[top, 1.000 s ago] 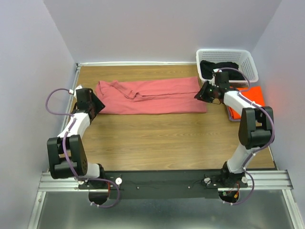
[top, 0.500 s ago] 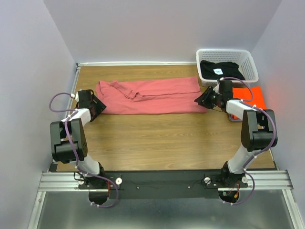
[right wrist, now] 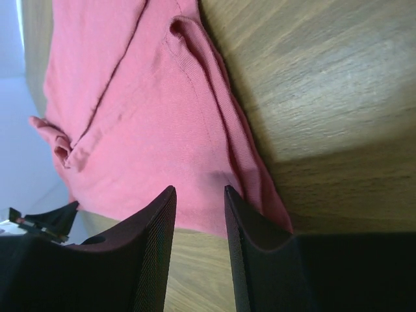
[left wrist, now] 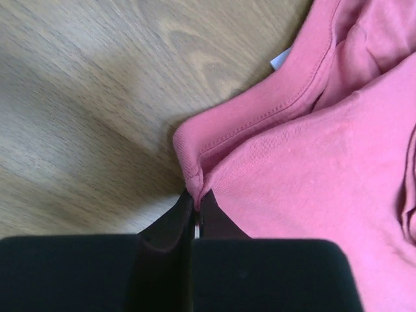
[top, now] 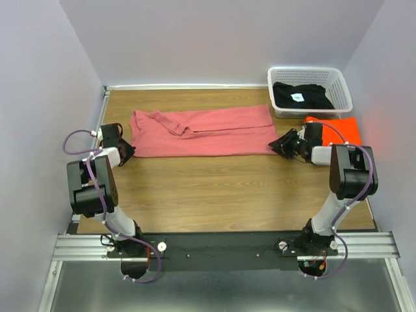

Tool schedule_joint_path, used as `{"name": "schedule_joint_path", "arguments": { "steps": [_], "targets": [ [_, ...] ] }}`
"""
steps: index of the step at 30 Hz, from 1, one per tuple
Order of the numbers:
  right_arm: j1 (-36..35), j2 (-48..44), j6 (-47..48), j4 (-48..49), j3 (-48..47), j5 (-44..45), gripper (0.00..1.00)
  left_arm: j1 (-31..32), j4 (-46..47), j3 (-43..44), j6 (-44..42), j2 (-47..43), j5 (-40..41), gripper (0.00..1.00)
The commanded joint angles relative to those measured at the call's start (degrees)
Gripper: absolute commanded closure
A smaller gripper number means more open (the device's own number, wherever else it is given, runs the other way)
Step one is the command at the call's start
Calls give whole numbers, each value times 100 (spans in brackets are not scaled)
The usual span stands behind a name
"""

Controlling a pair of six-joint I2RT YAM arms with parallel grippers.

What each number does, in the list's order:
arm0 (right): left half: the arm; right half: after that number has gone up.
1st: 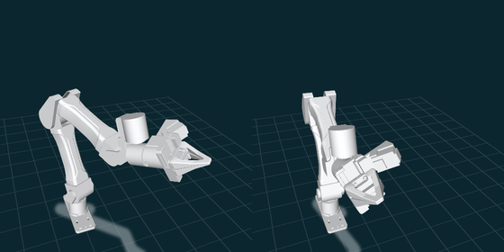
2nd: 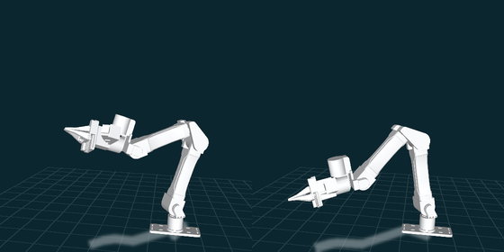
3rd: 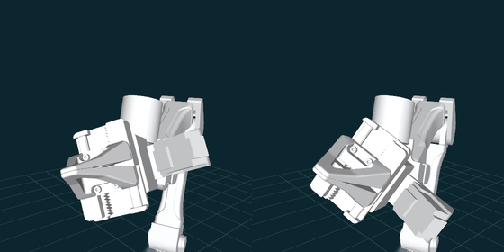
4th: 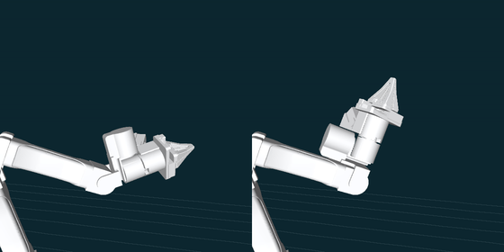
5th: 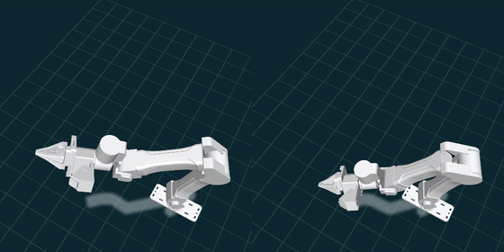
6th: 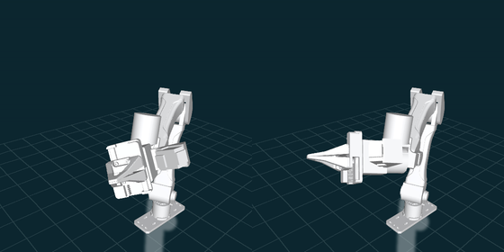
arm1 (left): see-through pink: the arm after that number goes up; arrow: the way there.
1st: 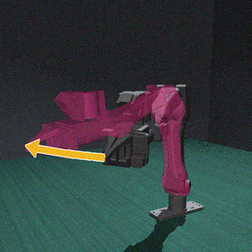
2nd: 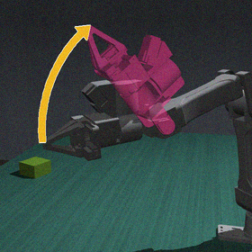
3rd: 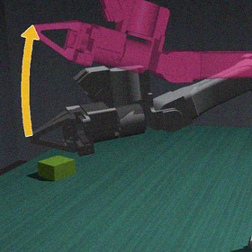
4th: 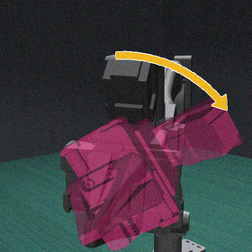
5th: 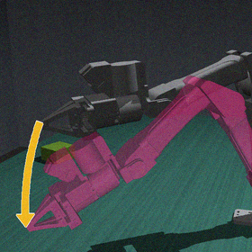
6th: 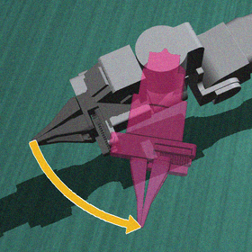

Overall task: Fold and stack the t-shirts
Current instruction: Fold the tshirt

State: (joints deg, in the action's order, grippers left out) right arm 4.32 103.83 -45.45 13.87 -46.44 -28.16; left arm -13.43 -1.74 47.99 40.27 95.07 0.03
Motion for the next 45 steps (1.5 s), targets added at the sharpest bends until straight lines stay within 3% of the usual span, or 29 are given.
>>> {"name": "schedule_joint_path", "arguments": {
  "steps": [1,5,14,16,18,20,23,24,27,31,37,42,45],
  "targets": [
    [166,147,-87,-7,398,144,57,-116,77,-131,-98,135,23,100],
    [315,-125,-201,-278,775,179,57,-300,-168,-578,-20,-84,-214,100],
    [412,-1873,519,-2229,1410,785,56,-1012,-951,-1951,16,-2131,-241,96],
    [412,-2015,721,-2467,1261,830,53,-1012,-1013,-1960,51,-2588,-232,91],
    [368,-2104,1046,-2792,866,821,49,-1004,-1179,-1794,25,-2844,-206,77],
    [272,-2139,1370,-3011,523,769,45,-1004,-1398,-1496,-98,-2923,-171,68],
    [-350,-2183,1644,-3092,-127,856,43,-995,-1557,-1266,-204,-3064,-118,55],
    [-892,-2148,1819,-3127,-477,1091,42,-960,-1601,-1170,-221,-3125,-109,50],
    [-1660,-1833,2118,-3162,-962,1409,42,-925,-1680,-1134,-213,-3249,-100,43],
    [-2827,-1191,2689,-3153,-1858,1778,44,-863,-1795,-1134,-239,-3477,242,42],
    [-4076,239,3709,-3145,-3546,1647,49,-161,-1550,-862,-353,-3302,235,43],
    [-4641,1340,4149,-3144,-4698,1472,50,454,-1013,-432,-379,-2758,-12,44],
    [-4808,1894,3862,-3127,-5295,1218,51,552,-776,-81,-485,-2161,-320,45]
  ]
}}
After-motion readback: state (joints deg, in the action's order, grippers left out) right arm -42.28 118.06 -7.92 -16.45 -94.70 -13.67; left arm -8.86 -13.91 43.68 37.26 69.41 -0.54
